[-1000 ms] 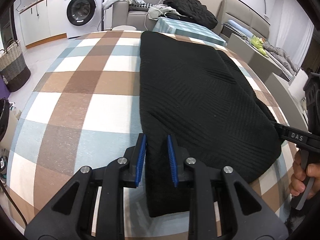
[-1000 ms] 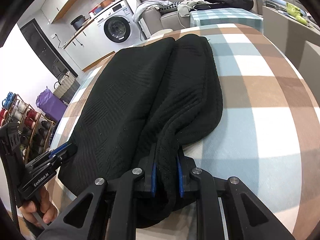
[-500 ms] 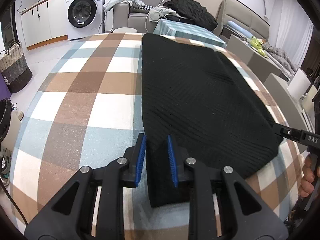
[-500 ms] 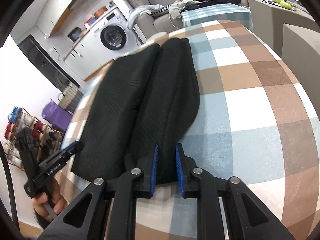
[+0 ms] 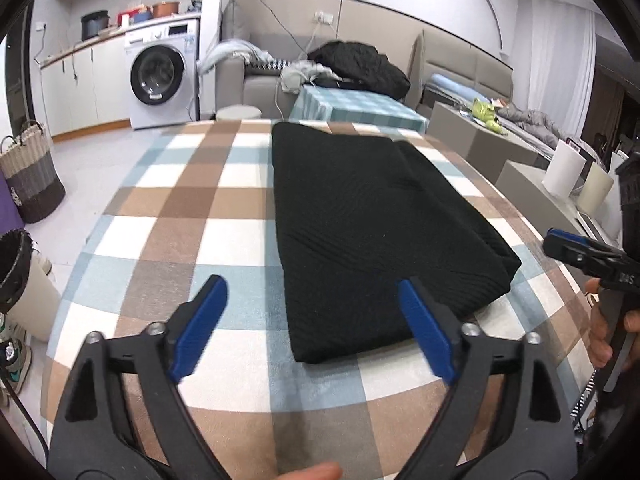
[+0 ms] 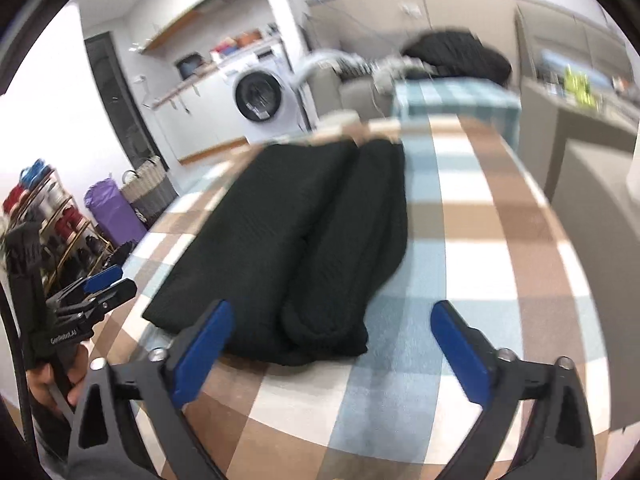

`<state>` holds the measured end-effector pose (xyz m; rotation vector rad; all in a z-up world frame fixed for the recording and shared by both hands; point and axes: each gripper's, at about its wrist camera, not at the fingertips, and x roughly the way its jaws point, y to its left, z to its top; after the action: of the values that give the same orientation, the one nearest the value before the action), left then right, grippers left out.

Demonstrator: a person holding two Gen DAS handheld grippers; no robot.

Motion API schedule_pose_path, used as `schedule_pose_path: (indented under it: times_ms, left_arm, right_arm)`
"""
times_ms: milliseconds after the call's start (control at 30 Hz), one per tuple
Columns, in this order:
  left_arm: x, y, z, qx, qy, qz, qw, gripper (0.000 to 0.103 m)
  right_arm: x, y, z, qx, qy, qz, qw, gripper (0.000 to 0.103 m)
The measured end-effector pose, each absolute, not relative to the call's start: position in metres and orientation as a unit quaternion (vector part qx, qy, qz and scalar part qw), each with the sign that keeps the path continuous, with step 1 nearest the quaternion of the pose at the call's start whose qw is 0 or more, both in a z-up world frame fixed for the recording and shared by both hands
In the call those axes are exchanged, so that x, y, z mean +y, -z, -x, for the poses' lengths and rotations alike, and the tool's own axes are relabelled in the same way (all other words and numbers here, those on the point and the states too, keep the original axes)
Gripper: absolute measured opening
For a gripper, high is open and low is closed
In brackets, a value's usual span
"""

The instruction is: Fold small clothes

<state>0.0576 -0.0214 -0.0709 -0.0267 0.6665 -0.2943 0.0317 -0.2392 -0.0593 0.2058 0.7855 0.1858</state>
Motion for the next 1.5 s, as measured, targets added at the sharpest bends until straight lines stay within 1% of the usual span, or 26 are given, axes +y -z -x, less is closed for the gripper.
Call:
schedule_pose_path:
  times_ms: [33, 67, 167, 333, 533, 1100, 1500]
  left_arm:
    - [-0.021, 0.069, -0.053, 0.319, 0.139, 0.011, 0.937, 0.1]
    - [-0.02, 0.068, -0.049, 0.31, 0.135, 0.01, 0.941, 0.102]
    - [-0.017, 0.067, -0.038, 0.283, 0.129, 0.002, 0.95, 0.102]
    - [-0.016, 0.07, -0.033, 0.258, 0.124, 0.0, 0.958, 0.102]
    - [-0.015, 0.074, -0.032, 0.249, 0.127, 0.002, 0.96, 0.102]
    - [-0.016, 0.075, -0.029, 0.238, 0.14, 0.005, 0.961, 0.102]
    - [-0.016, 0.072, -0.025, 0.228, 0.148, 0.002, 0.962, 0.102]
  right_arm:
    - [-0.238, 0.056, -0.027, 0.368, -0.094, -0.096, 0.92, 0.103]
    - [-0.236, 0.052, -0.021, 0.352, -0.096, -0.092, 0.926, 0.103]
    - [-0.232, 0.046, -0.008, 0.315, -0.103, -0.089, 0.939, 0.103]
    - [-0.222, 0.047, 0.0, 0.287, -0.105, -0.062, 0.95, 0.103]
    - [-0.214, 0.05, 0.007, 0.256, -0.117, -0.043, 0.959, 0.103]
    - [-0.211, 0.058, 0.018, 0.219, -0.116, -0.03, 0.968, 0.103]
    - [-0.215, 0.058, 0.019, 0.215, -0.117, -0.037, 0.969, 0.103]
